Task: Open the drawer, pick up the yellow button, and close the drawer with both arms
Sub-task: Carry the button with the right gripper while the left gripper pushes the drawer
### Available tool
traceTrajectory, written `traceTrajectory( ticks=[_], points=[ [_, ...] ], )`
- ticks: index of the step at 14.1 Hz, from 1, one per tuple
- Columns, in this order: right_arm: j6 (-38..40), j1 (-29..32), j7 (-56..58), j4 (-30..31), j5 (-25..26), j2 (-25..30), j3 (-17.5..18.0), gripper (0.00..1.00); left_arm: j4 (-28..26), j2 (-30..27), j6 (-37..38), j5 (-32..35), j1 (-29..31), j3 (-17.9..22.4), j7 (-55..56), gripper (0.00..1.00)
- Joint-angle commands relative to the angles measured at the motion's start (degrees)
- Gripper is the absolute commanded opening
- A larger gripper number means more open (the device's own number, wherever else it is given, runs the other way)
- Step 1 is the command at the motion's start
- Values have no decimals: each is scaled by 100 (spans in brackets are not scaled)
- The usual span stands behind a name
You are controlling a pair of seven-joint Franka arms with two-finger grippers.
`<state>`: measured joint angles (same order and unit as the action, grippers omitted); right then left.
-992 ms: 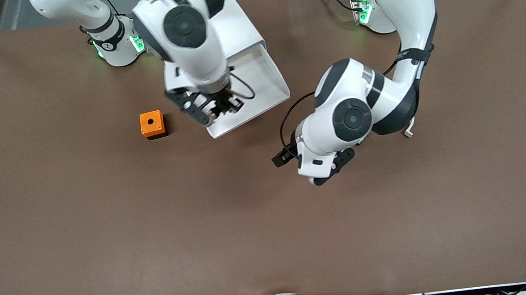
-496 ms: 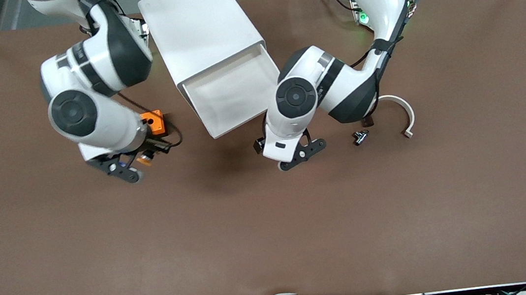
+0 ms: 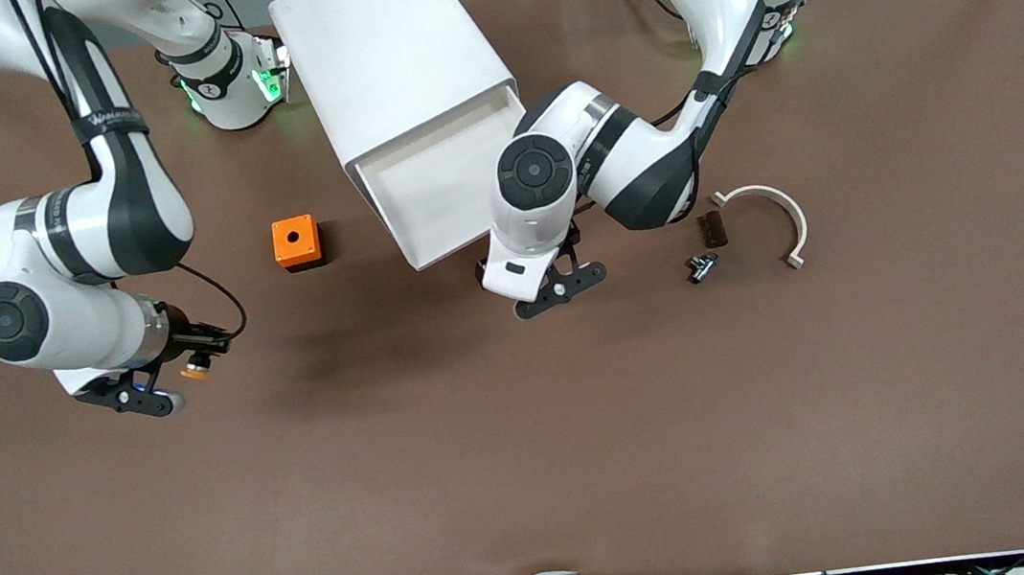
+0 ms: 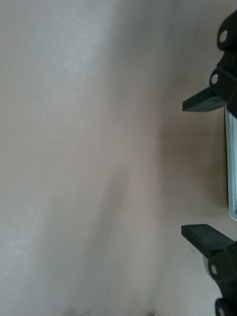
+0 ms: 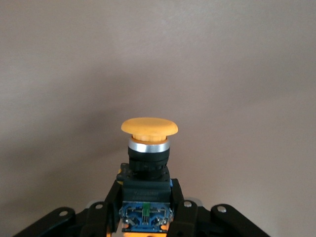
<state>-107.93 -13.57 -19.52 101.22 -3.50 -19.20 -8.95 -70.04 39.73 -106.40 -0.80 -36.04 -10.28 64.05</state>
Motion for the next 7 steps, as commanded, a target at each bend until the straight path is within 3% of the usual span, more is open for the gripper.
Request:
traceTrajectory(
  ticks=[1, 7],
  points=[
    [-481, 337, 500, 502, 60, 145, 113, 0, -159, -167, -66, 2, -70, -9, 54, 100],
    [-2116, 996, 1757, 1619, 104, 101, 121, 0, -159, -176, 57, -324, -272, -9, 353, 100]
  ],
)
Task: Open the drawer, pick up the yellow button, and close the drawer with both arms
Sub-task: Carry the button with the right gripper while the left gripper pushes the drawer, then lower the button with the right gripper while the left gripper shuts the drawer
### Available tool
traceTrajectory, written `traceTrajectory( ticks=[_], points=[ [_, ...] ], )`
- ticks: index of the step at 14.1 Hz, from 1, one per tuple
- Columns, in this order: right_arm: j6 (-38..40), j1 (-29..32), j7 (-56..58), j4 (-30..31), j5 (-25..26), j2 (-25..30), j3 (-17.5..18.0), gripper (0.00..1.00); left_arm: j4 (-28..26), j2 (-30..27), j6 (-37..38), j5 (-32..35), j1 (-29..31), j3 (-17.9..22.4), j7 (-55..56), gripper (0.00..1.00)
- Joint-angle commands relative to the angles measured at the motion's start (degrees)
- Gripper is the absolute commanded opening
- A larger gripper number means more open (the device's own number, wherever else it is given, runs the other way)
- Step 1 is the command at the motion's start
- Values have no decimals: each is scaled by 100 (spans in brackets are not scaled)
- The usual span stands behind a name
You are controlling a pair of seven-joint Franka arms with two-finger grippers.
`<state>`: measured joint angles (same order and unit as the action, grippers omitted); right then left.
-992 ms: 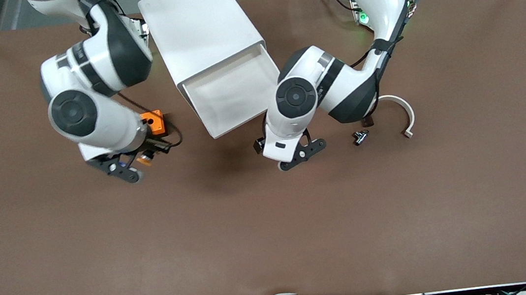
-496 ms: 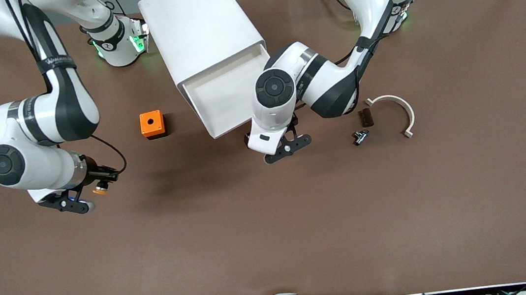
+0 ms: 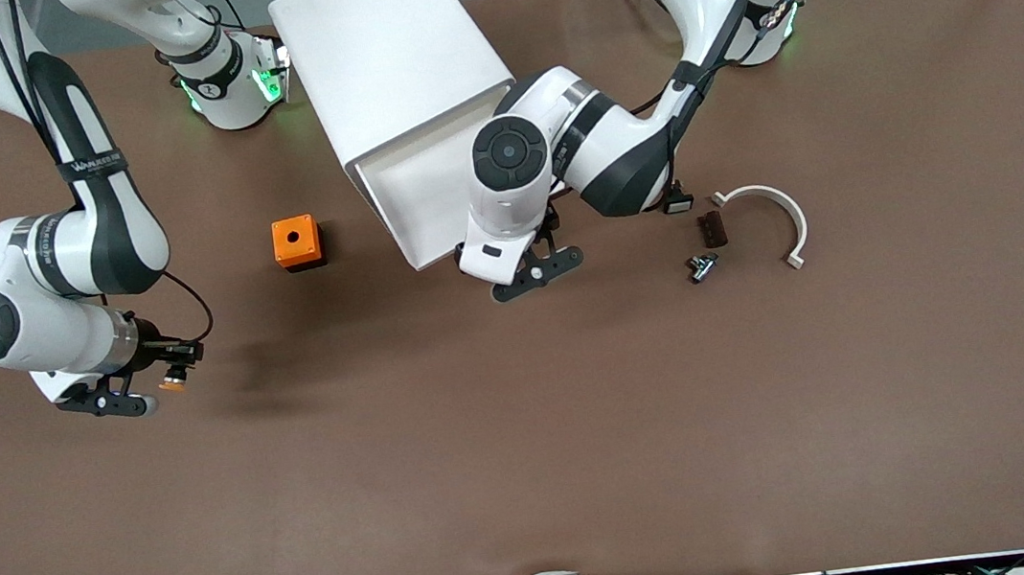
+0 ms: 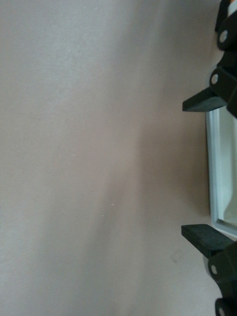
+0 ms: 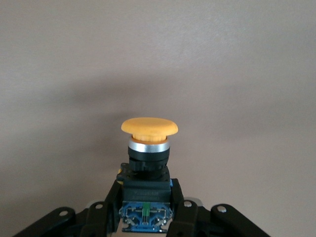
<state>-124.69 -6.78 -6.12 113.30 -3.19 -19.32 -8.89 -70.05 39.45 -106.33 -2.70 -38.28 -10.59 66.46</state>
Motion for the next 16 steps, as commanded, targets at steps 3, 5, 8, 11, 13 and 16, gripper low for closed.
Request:
traceTrajectory(
  ticks=[3, 5, 8, 11, 13, 16],
  points=[
    [-1125, 344, 488, 806, 73, 86, 107, 0, -150, -148, 253, -266, -83, -136, 113, 100],
    [-1373, 370, 489, 913, 73, -19, 116, 0, -132, -148, 279, -502, -92, -136, 121, 100],
    [-1461, 388, 515, 887, 82, -238, 107, 0, -123, -148, 297, -749, -179, -154, 121, 100],
    [-1655, 397, 804, 860, 91, -397, 107, 0, -123, -148, 367, -1004, -268, -232, 121, 100],
    [-1707, 510, 840, 808, 274, -476, 107, 0, -141, -140, 481, -1048, -338, -294, 130, 100],
    [-1760, 572, 866, 746, 442, -582, 107, 1, -159, -140, 691, -1110, -478, -303, 148, 100]
  ],
)
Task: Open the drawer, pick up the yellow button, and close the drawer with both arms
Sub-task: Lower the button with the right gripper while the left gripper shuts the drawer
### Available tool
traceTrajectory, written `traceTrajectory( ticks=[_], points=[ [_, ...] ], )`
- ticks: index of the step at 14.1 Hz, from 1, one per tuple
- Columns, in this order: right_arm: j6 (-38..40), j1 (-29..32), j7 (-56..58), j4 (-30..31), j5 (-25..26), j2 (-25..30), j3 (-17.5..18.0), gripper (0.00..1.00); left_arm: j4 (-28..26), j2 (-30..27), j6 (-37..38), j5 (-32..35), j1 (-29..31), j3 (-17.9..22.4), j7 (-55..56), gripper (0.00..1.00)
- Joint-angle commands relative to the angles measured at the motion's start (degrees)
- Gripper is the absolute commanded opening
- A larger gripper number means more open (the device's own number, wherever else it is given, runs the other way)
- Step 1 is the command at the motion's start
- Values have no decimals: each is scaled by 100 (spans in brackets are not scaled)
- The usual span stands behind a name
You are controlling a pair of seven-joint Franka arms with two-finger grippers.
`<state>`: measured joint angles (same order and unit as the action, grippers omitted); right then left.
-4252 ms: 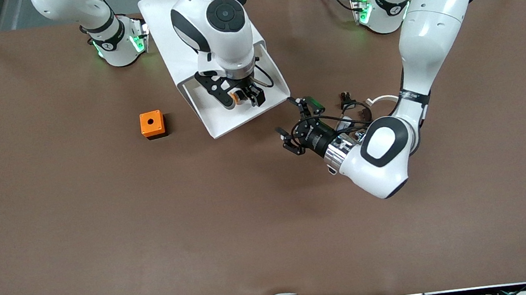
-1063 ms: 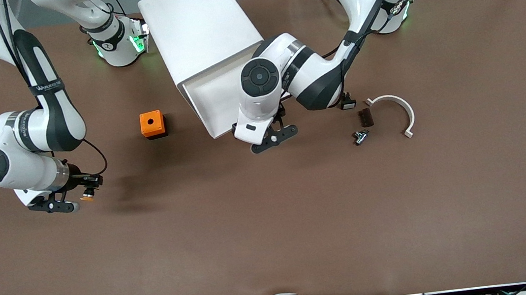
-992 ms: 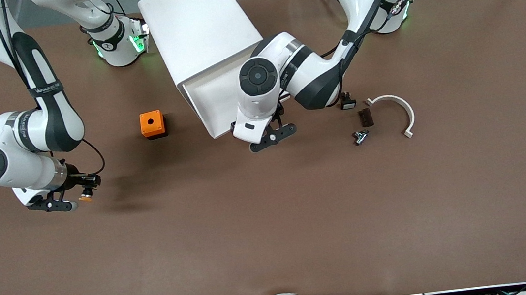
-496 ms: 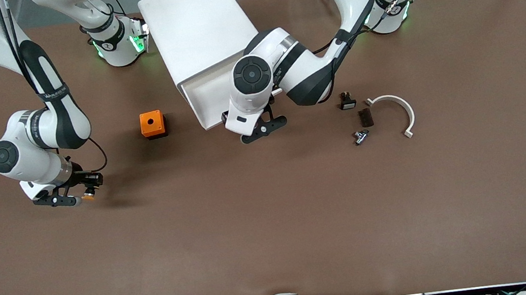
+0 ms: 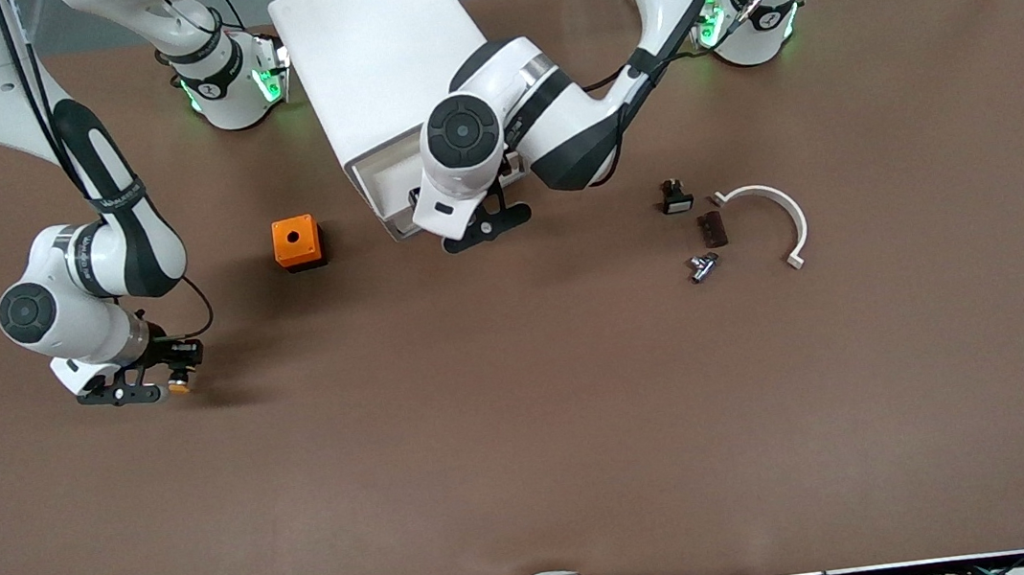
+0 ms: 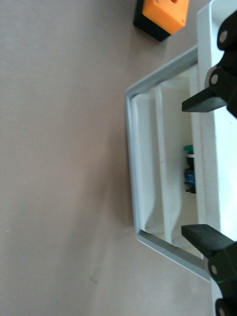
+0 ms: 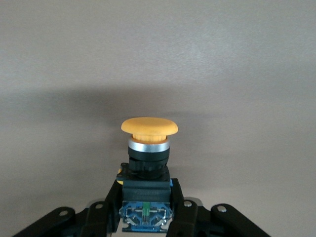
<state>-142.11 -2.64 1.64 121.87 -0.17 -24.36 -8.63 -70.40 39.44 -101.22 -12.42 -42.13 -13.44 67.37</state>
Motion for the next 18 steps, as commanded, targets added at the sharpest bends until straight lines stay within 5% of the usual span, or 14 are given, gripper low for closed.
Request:
traceTrajectory(
  ticks=[1, 5, 6, 7, 8, 13, 18],
  points=[
    [-10, 176, 91, -172, 140, -139, 81, 2, -123, -138, 182, -138, -129, -18, 144, 100],
    [-1, 290, 82, -242, 131, -227, 90, 8, -132, -112, 190, -234, -296, -27, 321, 100],
    [-18, 299, 91, -243, 131, -262, 90, 34, -132, -103, 190, -313, -322, -27, 382, 100],
    [-18, 299, 91, -243, 140, -263, 90, 89, -132, -94, 190, -314, -323, -27, 391, 100],
    [-1, 290, 82, -251, 131, -263, 90, 100, -140, -94, 190, -323, -357, -27, 400, 100],
    [322, 255, 38, -356, 131, -9, 107, 100, -149, -77, 190, -603, -410, -27, 435, 100],
    [3148, 142, -6, -1855, 69, 519, 160, 100, -141, -85, 182, -683, -402, -27, 409, 100]
  ],
)
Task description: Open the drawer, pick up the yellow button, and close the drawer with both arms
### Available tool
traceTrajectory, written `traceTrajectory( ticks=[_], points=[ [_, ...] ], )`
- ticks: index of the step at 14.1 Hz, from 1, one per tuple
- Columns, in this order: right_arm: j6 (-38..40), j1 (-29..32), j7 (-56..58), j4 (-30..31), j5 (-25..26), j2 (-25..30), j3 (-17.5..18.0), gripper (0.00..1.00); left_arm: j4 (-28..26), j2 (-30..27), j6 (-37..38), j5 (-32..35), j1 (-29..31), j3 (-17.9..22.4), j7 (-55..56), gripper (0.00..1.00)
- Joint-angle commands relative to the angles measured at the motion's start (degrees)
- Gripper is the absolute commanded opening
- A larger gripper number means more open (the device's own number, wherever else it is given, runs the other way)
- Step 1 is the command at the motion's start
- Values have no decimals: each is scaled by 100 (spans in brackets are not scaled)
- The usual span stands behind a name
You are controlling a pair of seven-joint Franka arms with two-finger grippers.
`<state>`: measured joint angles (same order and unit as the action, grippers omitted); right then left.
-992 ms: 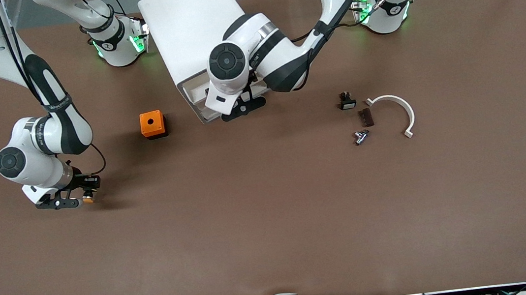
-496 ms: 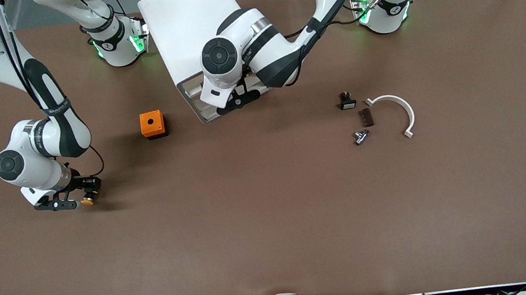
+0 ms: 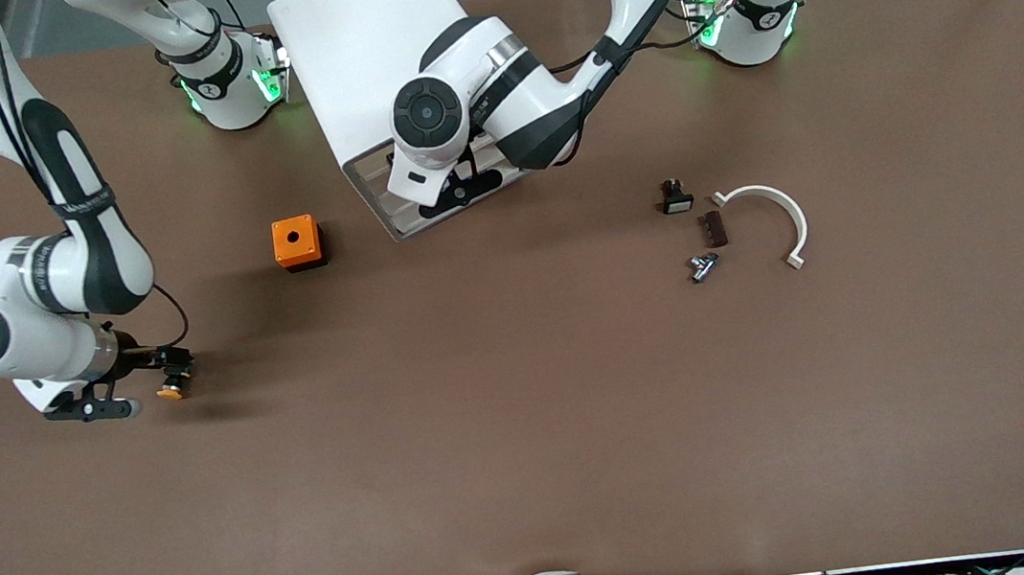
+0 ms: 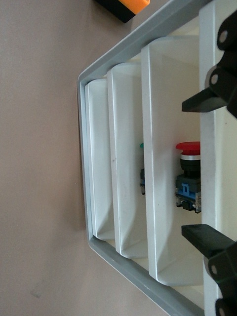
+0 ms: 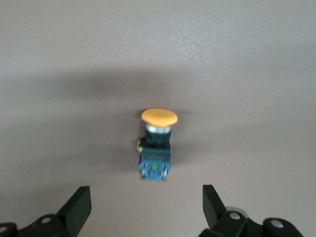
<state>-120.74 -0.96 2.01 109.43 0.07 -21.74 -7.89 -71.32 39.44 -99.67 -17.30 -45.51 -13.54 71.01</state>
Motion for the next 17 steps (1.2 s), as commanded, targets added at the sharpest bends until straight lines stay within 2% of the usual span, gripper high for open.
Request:
traceTrajectory(
  ticks=[1, 3, 6, 8, 9, 12, 13, 14, 17],
  points=[
    [1583, -123, -43, -1051, 37, 258, 86, 100, -31, -94, 27, -187, -29, -17, 36, 100],
    [2533, -176, -43, -1878, 28, 258, 86, 100, -5, -138, 36, -160, 163, 35, 18, 100],
    [3536, -168, 36, -2880, 19, 250, 86, 100, 100, -330, 27, -134, 603, 17, -78, 100],
    [4030, -98, 36, -3330, -16, 223, 77, 100, 118, -506, 27, -107, 919, 26, -516, 100],
    [4049, -115, 27, -3454, -33, 223, 77, 100, 101, -812, 27, -99, 1138, 53, -849, 100],
    [4067, -106, 27, -3657, -42, 250, 51, 100, 75, -1262, 254, -46, 1719, 70, -1492, 100],
    [4049, -97, 27, -3692, -42, 250, 68, 100, 74, -1324, 464, 415, 1773, 70, -1616, 100],
    [4075, -132, 27, -3753, -34, 250, 77, 100, 31, -1481, 814, 1247, 1826, 44, -1695, 100],
    [4268, -255, -183, -3754, -86, 442, 103, 100, -5, -1737, 1379, 1255, 2536, -17, -2624, 100]
  ],
)
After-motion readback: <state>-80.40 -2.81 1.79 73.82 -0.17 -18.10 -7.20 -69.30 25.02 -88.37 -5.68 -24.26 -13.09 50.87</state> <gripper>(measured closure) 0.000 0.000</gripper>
